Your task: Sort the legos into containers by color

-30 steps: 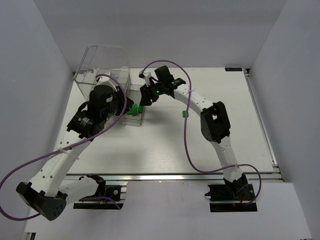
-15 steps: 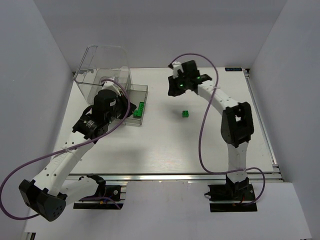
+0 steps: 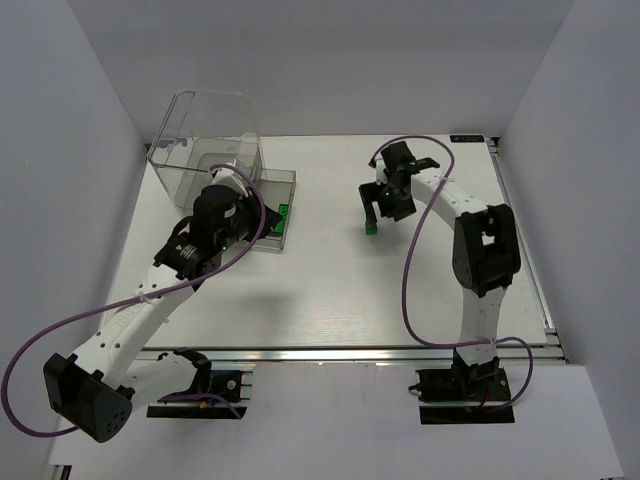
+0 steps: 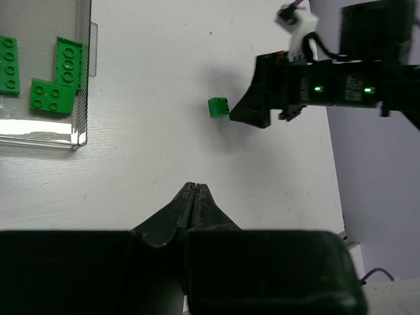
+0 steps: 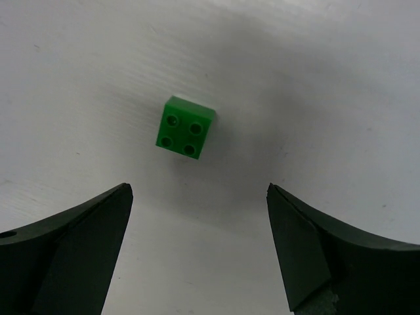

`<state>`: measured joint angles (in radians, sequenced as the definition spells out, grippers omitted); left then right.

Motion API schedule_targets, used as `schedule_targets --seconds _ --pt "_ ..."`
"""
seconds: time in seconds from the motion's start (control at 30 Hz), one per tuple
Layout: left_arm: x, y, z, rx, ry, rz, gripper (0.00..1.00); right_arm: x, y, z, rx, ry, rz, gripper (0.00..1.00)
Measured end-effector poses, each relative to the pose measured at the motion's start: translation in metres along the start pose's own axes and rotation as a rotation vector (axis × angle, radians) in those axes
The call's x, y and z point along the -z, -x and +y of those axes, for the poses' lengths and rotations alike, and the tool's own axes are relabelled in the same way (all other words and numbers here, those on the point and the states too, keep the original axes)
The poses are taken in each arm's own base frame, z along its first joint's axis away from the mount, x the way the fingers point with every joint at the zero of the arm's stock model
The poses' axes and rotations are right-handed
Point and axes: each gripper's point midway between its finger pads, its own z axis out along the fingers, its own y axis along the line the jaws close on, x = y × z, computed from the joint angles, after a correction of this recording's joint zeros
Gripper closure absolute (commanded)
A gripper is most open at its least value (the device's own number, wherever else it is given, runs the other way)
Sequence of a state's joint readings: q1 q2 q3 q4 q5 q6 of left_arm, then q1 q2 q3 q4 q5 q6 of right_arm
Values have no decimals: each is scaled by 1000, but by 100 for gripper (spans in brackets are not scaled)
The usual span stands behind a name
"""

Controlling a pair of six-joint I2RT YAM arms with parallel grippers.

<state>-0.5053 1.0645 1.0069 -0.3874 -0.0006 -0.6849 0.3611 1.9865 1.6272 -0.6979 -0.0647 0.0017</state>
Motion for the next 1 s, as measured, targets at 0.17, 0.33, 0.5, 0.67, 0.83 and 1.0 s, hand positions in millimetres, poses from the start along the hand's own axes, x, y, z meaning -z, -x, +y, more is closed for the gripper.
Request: schedule_targets --seconds 0.17,0.33,0.5,0.67,0.83,1.0 --pt "1 -1 -3 6 -16 6 88 -25 -28 1 -67 -22 119 20" --pt "8 -4 -1 22 -21 0 88 -31 -16 6 -85 -35 103 22" --pt "20 -7 0 45 -29 -13 88 -43 -18 13 -75 -62 114 26" --pt "24 -6 4 57 -13 -22 88 -60 -24 11 -48 -144 137 50" --pt "24 -7 7 61 5 -22 88 -62 -17 15 -29 -161 109 100" --pt "24 -7 7 61 4 -21 88 -61 -11 40 67 16 68 100"
